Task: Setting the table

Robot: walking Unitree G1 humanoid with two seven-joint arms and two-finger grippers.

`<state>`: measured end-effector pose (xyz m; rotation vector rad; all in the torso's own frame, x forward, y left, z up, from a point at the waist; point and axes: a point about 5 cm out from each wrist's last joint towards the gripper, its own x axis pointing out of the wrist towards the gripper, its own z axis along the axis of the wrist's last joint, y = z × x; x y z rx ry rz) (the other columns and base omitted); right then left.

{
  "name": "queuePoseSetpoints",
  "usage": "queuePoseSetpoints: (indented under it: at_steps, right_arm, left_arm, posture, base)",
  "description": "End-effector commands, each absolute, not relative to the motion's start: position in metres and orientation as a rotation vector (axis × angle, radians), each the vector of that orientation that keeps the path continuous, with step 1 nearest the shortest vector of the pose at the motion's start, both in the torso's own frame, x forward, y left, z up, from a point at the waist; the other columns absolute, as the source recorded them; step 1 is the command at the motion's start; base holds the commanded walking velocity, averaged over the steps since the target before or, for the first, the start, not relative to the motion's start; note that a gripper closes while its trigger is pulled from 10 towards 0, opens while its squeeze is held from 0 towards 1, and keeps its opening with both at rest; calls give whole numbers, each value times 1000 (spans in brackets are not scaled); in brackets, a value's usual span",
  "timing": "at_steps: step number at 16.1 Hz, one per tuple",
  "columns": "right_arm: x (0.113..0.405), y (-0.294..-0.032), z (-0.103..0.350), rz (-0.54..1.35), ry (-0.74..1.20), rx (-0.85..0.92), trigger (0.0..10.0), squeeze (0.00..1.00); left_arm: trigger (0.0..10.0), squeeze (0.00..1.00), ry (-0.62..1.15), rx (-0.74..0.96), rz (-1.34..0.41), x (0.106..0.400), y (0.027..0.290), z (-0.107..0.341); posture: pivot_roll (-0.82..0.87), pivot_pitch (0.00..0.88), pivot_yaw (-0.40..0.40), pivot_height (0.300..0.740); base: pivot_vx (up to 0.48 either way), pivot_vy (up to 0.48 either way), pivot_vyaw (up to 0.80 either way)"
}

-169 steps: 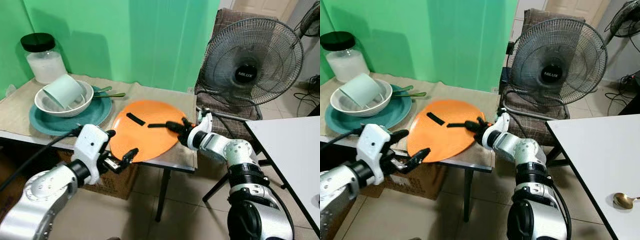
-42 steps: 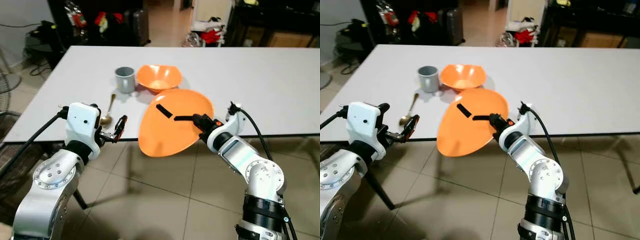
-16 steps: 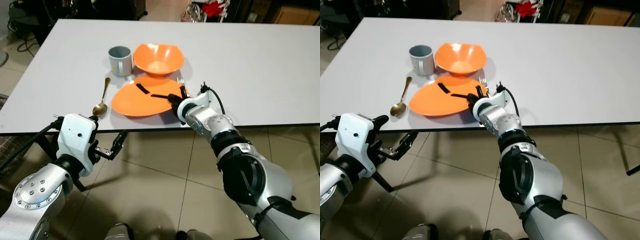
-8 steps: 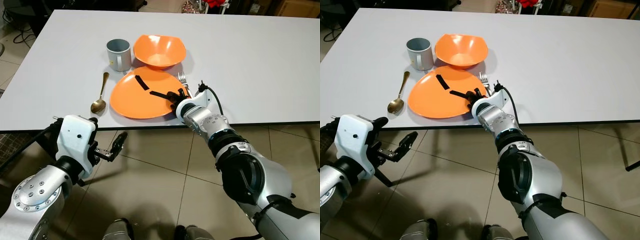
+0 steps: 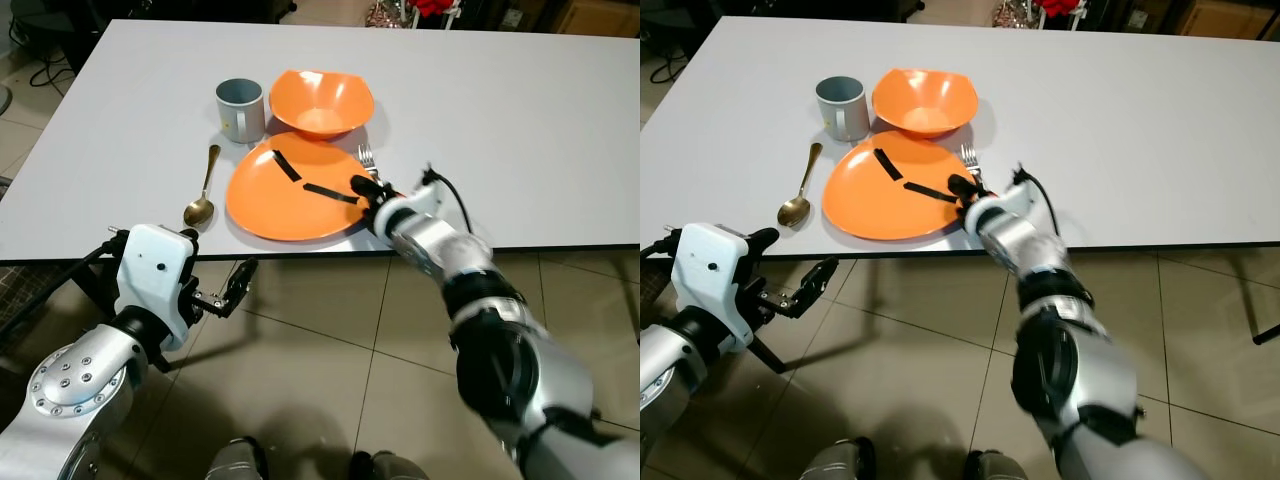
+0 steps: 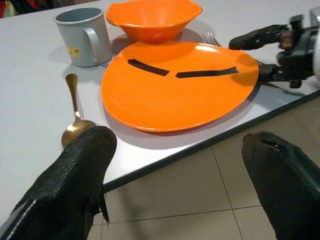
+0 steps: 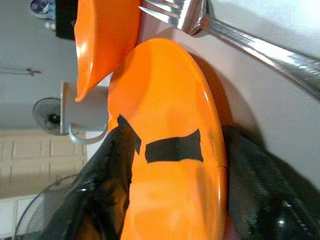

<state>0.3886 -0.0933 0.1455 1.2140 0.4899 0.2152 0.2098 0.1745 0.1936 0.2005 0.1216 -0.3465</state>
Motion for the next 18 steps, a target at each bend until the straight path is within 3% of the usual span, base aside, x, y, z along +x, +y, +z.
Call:
queuePoseSetpoints:
  at_steps: [1, 7, 9, 10, 12, 13, 14, 15, 16, 18]
  right_arm:
    - [384, -96, 144, 231, 504, 1196, 10000, 1000]
    - [331, -126, 155, 315, 450, 1133, 10000, 1000]
    - [313, -132, 159, 351, 433, 1039, 10000, 1000]
    - [293, -137, 165, 376, 420, 913, 10000, 1000]
    - [282, -139, 168, 390, 404, 813, 10000, 1000]
    - [273, -144, 175, 388, 361, 670, 10000, 1000]
    - [265, -151, 189, 356, 230, 399, 10000, 929]
    - [262, -151, 192, 354, 203, 367, 10000, 286]
    - [261, -154, 194, 314, 167, 315, 10000, 0]
    - [260, -154, 192, 272, 104, 216, 10000, 0]
  left_arm:
    - [10000, 0, 121, 198, -363, 210, 172, 193]
    - [10000, 0, 124, 188, -367, 210, 168, 188]
    - [10000, 0, 118, 175, -356, 211, 167, 186]
    - [10000, 0, 103, 155, -312, 213, 168, 186]
    - [10000, 0, 95, 139, -280, 212, 168, 186]
    - [10000, 0, 84, 119, -243, 212, 167, 186]
    - [10000, 0, 86, 101, -179, 212, 166, 183]
    - [10000, 0, 88, 103, -157, 212, 165, 182]
    - [10000, 0, 81, 130, -121, 213, 166, 181]
    - [10000, 0, 61, 162, -54, 217, 169, 179]
  posture:
    - [30, 143, -19, 740]
    - [19, 107, -24, 740]
    - [13, 93, -24, 740]
    - [12, 77, -25, 740]
    - [10, 71, -26, 740]
    - [6, 65, -24, 740]
    - [0, 61, -21, 740]
    - [0, 61, -21, 740]
    - [-3, 62, -21, 740]
    - [-4, 63, -20, 740]
  base:
    - [0, 0, 0]
    - [0, 0, 0]
    - [0, 0, 0]
    - [0, 0, 0]
    - [0, 0, 0]
    - [0, 0, 0]
    - [0, 0, 0]
    - [0, 0, 0]
    - [0, 0, 0]
    - [0, 0, 0]
